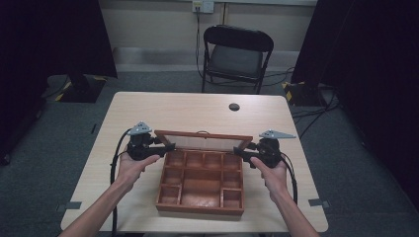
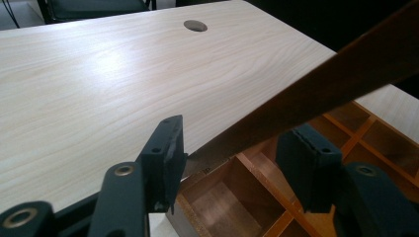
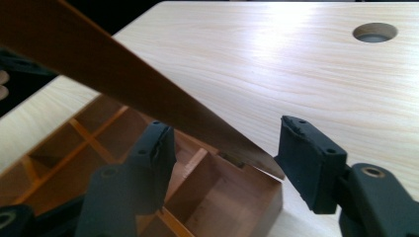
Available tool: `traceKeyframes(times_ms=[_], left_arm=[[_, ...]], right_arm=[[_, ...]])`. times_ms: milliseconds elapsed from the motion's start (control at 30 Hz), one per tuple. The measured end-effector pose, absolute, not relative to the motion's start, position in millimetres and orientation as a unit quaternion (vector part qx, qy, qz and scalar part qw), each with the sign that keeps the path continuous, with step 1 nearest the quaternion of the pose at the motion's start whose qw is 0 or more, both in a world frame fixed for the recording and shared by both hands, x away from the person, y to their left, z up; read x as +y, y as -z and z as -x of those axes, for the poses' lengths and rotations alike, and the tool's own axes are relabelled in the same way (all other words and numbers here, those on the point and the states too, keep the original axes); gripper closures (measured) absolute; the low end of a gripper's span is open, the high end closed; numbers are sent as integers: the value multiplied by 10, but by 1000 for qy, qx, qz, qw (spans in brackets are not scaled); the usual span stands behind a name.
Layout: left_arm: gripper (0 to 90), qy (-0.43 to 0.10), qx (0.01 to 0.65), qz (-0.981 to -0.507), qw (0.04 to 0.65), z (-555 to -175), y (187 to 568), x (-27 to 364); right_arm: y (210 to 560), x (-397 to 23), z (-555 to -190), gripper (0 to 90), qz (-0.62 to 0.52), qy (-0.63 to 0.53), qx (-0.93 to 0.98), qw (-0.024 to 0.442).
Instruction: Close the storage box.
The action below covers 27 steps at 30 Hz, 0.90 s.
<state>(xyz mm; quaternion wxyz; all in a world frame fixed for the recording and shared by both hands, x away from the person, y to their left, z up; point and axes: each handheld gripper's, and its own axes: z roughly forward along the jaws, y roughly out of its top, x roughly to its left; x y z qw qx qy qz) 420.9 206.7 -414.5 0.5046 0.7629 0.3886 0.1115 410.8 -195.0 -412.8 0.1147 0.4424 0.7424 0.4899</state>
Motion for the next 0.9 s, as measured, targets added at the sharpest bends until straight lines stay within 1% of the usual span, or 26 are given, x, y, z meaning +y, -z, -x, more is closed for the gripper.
traceKeyframes(times_ms=[67,167,567,900], left_arm=[[404,-112,385,-765,504,-4207,4143,2073],[390,-115,382,-767,502,-4181,4136,2081],[368,-111,375,-762,517,-4146,4068,2061],[396,-112,374,-759,522,-4192,4027,2035]], right_arm=[[4138,-1955,-4102,375,-444,-489,742,112],[4143,-1958,-4093,366,-447,-483,744,113],[4126,-2035,-4088,340,-454,-480,743,107],[4101,-2133,-4089,341,-474,-464,740,112]])
